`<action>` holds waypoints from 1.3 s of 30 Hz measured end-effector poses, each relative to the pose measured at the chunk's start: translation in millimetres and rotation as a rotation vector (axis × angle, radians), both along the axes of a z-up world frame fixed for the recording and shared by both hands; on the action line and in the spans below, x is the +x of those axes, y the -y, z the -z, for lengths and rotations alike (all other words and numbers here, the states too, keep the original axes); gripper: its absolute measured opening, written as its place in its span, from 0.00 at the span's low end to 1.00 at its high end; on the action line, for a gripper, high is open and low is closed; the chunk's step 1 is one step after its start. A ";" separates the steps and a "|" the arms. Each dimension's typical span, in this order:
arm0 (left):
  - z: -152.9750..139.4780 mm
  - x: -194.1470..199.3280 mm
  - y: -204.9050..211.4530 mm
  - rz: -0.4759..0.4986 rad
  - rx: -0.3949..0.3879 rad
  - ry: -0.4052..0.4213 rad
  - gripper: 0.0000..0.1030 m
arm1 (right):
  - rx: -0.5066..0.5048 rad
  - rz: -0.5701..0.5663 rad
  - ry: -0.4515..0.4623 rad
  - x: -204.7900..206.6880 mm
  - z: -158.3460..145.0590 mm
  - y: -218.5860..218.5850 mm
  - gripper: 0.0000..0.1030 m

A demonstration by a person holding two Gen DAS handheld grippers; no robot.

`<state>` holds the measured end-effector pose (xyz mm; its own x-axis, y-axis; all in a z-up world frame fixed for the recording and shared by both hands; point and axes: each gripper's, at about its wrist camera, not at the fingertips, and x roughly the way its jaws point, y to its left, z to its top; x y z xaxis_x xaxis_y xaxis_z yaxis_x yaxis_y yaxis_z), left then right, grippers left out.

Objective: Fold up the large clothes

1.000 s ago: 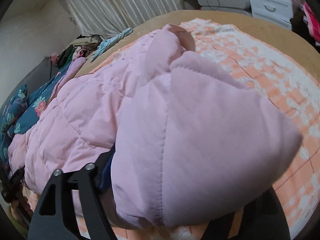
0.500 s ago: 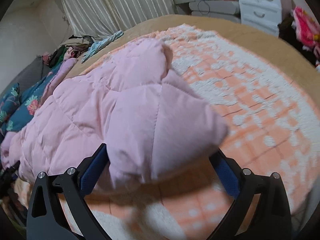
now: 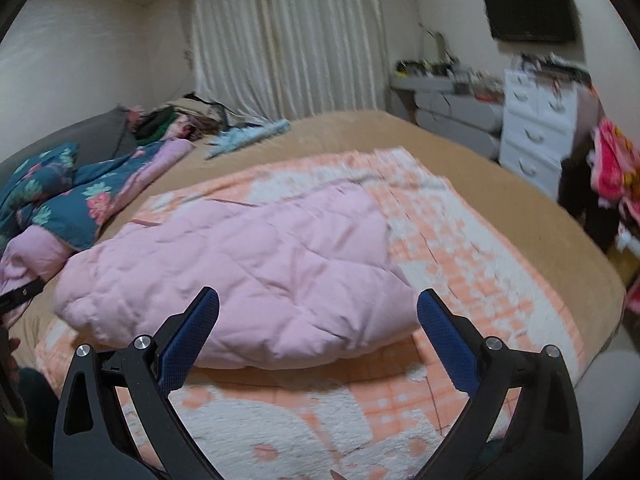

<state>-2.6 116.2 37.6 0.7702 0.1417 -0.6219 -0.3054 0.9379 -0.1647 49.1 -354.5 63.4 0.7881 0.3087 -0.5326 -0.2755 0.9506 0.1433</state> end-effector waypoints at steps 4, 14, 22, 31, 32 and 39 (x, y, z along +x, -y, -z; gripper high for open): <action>-12.1 -6.6 17.1 0.029 0.013 0.026 0.91 | -0.025 -0.033 0.045 -19.8 -15.3 -10.1 0.96; -1.5 -20.9 73.2 0.128 0.033 0.034 0.91 | -0.058 -0.149 0.070 -60.7 -29.0 -38.9 0.96; 9.4 -29.3 103.0 0.205 0.032 0.027 0.91 | -0.079 -0.193 0.010 -85.2 -7.0 -61.4 0.96; 10.8 -30.7 108.3 0.215 0.043 0.027 0.91 | -0.067 -0.249 -0.009 -92.8 -0.9 -80.9 0.96; 10.9 -30.9 107.4 0.212 0.042 0.026 0.91 | -0.067 -0.248 -0.009 -93.1 -0.9 -81.6 0.96; 11.1 -30.5 104.3 0.204 0.038 0.024 0.91 | -0.068 -0.240 -0.012 -91.3 -2.3 -79.3 0.96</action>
<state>-33.1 11.9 26.4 0.7996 0.0045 -0.6005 -0.1051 0.9856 -0.1326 -42.2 -275.2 65.7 0.6901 0.4498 -0.5670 -0.4935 0.8655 0.0860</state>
